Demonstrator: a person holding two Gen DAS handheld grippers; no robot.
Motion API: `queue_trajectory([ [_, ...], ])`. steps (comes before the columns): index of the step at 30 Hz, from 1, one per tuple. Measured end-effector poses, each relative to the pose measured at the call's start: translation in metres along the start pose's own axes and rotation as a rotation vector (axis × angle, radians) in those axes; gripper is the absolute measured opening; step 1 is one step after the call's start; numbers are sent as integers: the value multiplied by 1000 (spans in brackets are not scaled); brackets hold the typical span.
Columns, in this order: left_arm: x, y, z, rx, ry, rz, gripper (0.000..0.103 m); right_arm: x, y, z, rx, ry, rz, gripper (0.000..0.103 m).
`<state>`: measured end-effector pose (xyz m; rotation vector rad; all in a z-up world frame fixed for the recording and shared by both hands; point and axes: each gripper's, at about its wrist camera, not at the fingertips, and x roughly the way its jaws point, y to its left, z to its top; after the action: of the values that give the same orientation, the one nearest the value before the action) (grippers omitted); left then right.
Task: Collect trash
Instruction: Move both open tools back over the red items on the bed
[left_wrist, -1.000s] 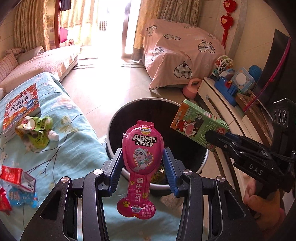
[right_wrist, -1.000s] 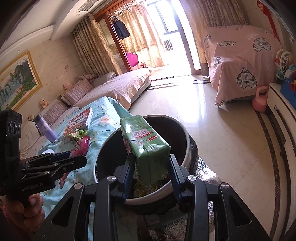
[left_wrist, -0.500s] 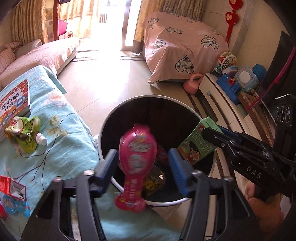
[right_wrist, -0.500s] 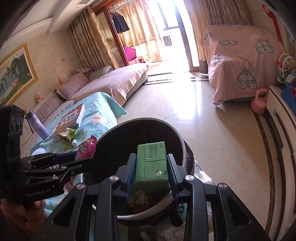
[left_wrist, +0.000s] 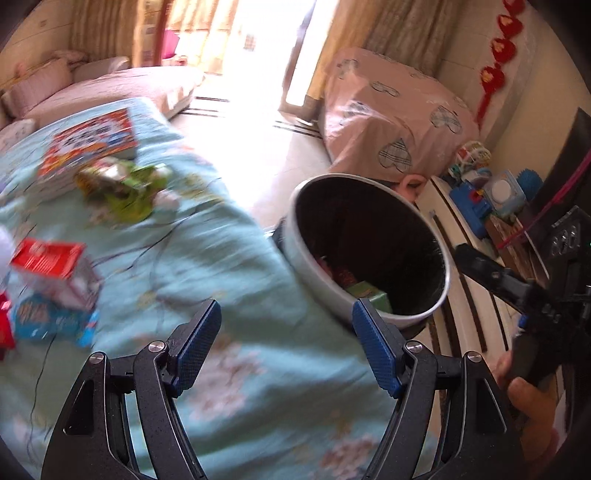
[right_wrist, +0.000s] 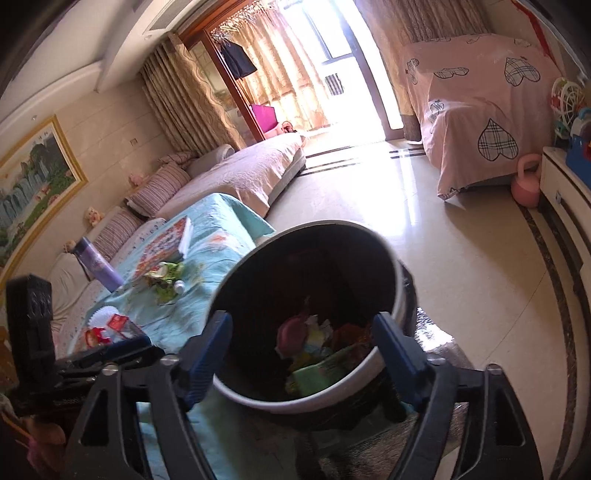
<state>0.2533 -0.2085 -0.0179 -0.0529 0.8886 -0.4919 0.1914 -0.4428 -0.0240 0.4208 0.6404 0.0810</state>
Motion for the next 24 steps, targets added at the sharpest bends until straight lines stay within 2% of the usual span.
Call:
queue_trajectory([
  [5,-23,35,-27,-75,-14,38,75,-4,29,-15,-9,-1,65,96],
  [15,-66,101,-69,-190,-38,132,75,27,95,-50,-107,127,189,97],
  [24,-89,144,-91,-277,-55,195,75,50,149,-73,-240,170,242,97],
])
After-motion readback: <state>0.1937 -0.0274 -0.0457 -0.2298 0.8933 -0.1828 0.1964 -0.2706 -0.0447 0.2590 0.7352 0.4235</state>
